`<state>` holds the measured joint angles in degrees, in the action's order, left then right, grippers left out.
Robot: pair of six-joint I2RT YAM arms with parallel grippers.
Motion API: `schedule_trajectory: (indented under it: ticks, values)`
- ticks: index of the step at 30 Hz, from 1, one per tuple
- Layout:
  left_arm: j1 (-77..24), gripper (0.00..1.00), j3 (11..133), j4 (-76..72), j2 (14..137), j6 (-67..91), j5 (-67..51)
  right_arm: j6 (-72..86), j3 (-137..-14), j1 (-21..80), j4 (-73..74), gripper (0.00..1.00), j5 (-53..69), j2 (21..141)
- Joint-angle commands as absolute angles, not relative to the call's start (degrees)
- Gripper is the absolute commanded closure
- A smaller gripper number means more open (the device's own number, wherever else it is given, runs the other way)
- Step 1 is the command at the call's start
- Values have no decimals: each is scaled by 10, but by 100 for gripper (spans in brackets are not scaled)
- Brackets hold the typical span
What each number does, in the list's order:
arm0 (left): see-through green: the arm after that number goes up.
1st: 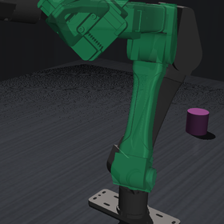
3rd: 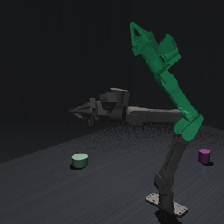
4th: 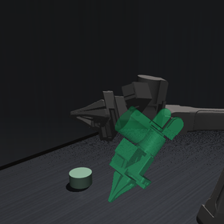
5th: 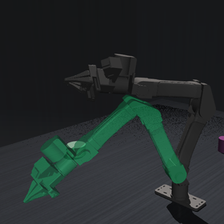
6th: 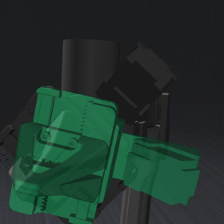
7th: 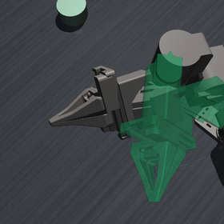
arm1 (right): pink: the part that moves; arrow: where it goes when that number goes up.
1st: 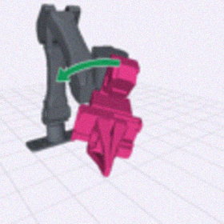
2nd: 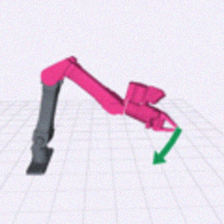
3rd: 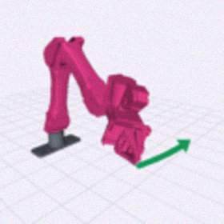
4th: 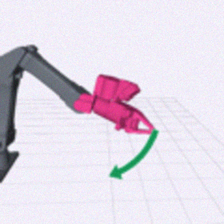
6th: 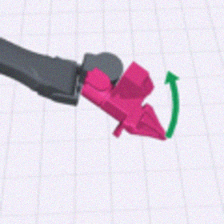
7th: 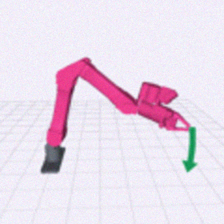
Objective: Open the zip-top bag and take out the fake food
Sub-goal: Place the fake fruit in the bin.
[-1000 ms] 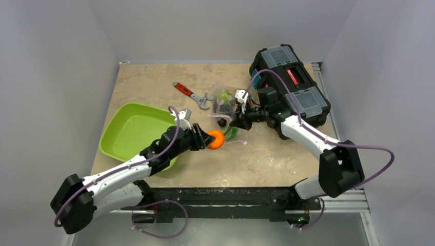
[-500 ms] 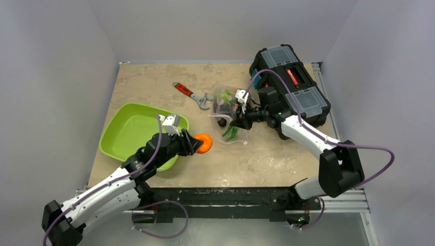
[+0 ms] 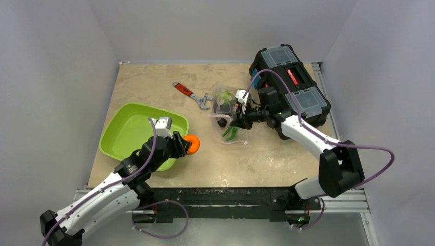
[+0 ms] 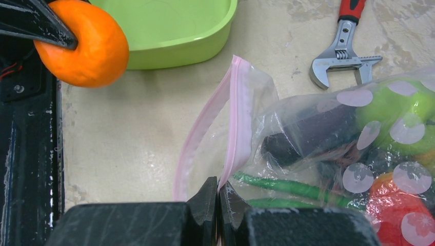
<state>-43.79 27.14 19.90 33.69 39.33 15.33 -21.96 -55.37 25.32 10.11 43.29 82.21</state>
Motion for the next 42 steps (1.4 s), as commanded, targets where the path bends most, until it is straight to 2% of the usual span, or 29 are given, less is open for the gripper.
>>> schedule_trajectory:
  ticks: [1, 10, 23, 36, 42]
  values:
    - [-427, 100, 304, 225, 322, 379, 200, -227, -564, 250, 107, 100, 453, 808]
    - [-387, 100, 314, 246, 315, 393, 231, -228, -564, 250, 107, 100, 453, 810]
    - [-281, 100, 335, 258, 349, 410, 185, -229, -564, 250, 107, 100, 452, 812]
    - [-226, 100, 342, 274, 360, 437, 186, -230, -565, 250, 109, 100, 454, 814]
    - [-204, 100, 354, 289, 404, 453, 185, -231, -565, 250, 110, 100, 454, 814]
